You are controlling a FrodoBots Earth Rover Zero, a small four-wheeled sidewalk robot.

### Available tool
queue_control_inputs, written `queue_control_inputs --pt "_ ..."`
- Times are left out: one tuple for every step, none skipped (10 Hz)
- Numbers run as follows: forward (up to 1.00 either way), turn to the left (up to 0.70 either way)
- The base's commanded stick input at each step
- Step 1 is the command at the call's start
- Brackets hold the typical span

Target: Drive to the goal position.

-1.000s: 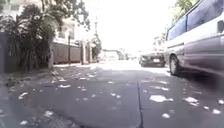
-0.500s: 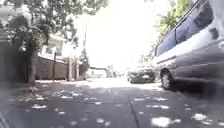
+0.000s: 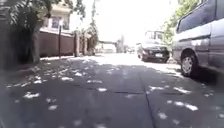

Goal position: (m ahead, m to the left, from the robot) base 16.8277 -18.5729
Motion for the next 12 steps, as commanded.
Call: queue_control_inputs --pt "1.00 0.03" --pt "1.00 0.03" --pt "1.00 0.03" --pt "1.00 0.03" --pt "1.00 0.03" --pt "1.00 0.03" --pt "1.00 -0.09" --pt "1.00 -0.37" --pt "1.00 -0.37" --pt "1.00 -0.37" --pt "1.00 -0.37" --pt "1.00 -0.33"
